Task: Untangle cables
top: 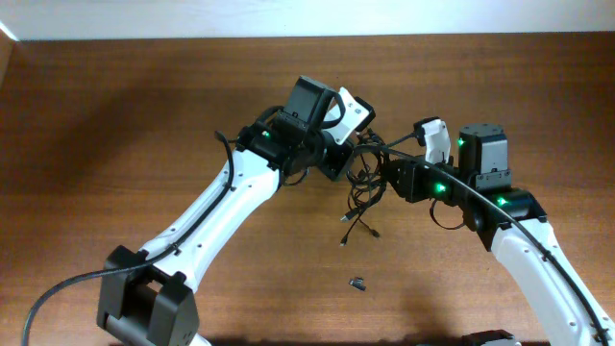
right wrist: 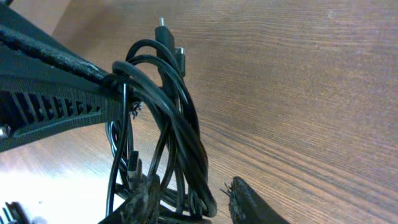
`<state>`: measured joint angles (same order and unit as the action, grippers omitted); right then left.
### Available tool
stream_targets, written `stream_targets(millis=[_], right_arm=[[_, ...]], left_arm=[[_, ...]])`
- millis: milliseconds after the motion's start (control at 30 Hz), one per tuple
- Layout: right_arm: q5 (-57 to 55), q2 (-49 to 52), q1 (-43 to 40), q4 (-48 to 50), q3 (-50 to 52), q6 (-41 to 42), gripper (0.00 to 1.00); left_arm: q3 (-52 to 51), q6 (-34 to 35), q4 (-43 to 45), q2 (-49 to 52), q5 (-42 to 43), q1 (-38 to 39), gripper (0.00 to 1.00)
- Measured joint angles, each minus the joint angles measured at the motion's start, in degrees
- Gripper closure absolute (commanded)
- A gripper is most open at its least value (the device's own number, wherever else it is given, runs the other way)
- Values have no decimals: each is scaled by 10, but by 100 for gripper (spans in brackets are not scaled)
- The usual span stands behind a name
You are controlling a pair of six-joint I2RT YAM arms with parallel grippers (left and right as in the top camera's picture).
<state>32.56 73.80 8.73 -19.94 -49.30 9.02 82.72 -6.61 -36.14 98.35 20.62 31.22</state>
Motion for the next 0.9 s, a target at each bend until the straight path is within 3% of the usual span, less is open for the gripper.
stream_targets(millis=[133,367,667,900], right_arm=[[-1,0,0,0,0,-2,96],[-2,0,0,0,0,-2,96],[80,0,0,30,0,-39,96],[107,0,0,37,0,-50,96]], left_arm=[[0,5,0,0,6,0,100],[0,17,0,0,3,0,100],[0,234,10,0,-97,-16,100],[0,288,1,0,-141,-19,100]])
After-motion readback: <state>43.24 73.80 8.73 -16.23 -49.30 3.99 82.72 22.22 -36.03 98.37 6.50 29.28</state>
